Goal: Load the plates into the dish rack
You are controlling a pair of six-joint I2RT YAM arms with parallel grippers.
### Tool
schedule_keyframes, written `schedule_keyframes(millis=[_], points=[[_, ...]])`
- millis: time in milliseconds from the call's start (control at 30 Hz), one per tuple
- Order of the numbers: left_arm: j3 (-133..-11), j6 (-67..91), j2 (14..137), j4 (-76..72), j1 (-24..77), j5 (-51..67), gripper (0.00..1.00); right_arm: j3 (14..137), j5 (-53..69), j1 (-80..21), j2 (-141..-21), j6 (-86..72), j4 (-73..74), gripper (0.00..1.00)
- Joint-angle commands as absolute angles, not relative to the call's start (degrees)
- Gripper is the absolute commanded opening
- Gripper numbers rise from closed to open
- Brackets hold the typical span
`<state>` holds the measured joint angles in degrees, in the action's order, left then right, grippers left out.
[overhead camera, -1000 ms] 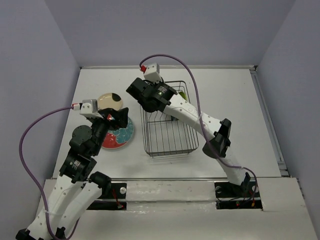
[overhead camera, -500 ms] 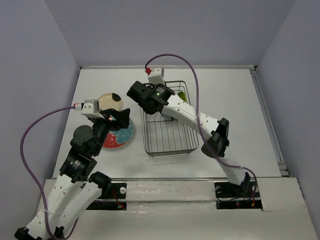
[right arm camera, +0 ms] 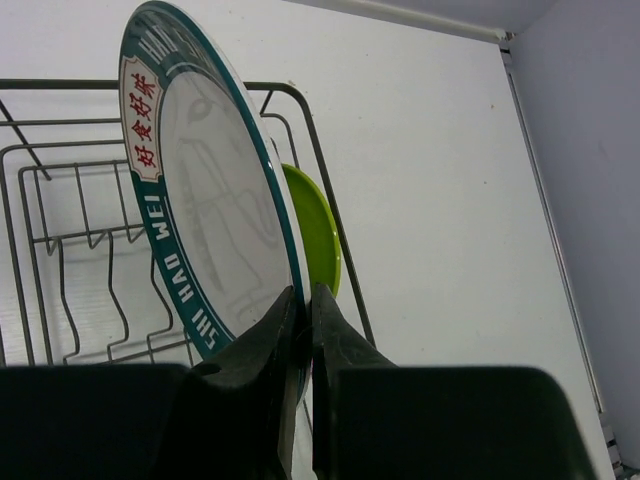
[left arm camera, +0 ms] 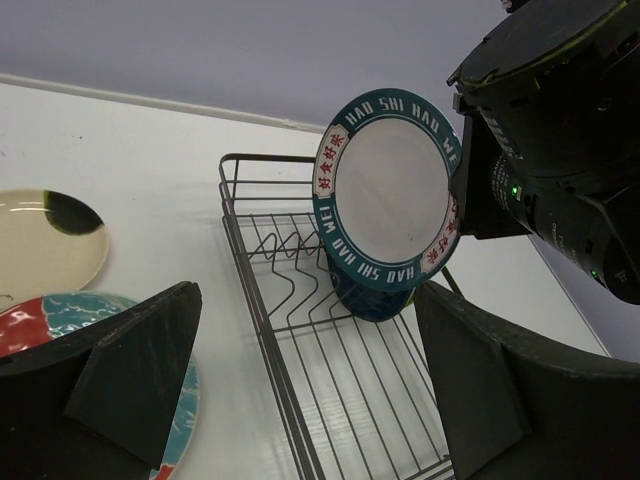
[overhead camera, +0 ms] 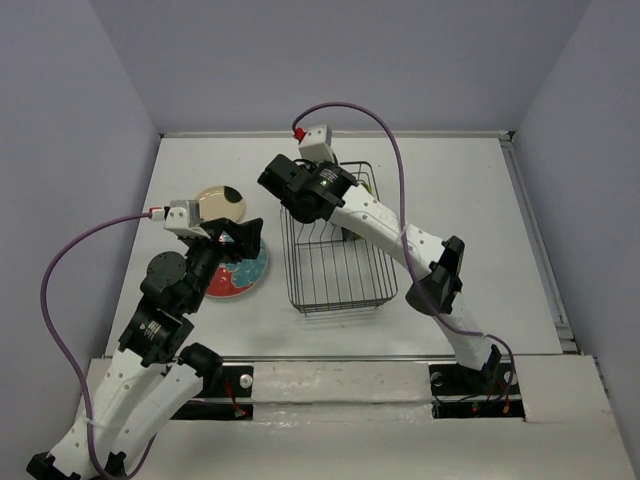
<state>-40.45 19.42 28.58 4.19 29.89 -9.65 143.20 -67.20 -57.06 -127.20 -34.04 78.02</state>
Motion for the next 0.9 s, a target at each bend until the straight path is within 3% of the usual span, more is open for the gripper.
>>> schedule_keyframes(millis=[0, 600, 800, 833, 867], points=[[-43.2, 19.3, 28.2, 1.8, 30.1, -10.1, 0.99, 143.7, -71.3, -55.3, -124.9, -33.4, 85.3, 0.07], [-43.0, 19.3, 29.4, 1.8, 29.5, -10.4, 0.99, 139.2, -63.4, -54.8, -130.1, -39.0, 84.0, 0.07], [-42.7, 20.0, 30.1, 2.0, 29.2, -11.7, 0.99, 133.1, -59.7, -54.8, -124.4, -38.7, 74.0, 0.07], [-42.6, 20.3, 30.1, 2.0, 29.1, -12.0, 0.99, 131.2, -59.1, -54.8, -122.7, -38.1, 74.0, 0.09], [-42.5, 20.7, 30.5, 2.3, 29.0, -12.9, 0.99, 129.0, -58.5, -54.8, -120.8, -37.5, 69.1, 0.17]])
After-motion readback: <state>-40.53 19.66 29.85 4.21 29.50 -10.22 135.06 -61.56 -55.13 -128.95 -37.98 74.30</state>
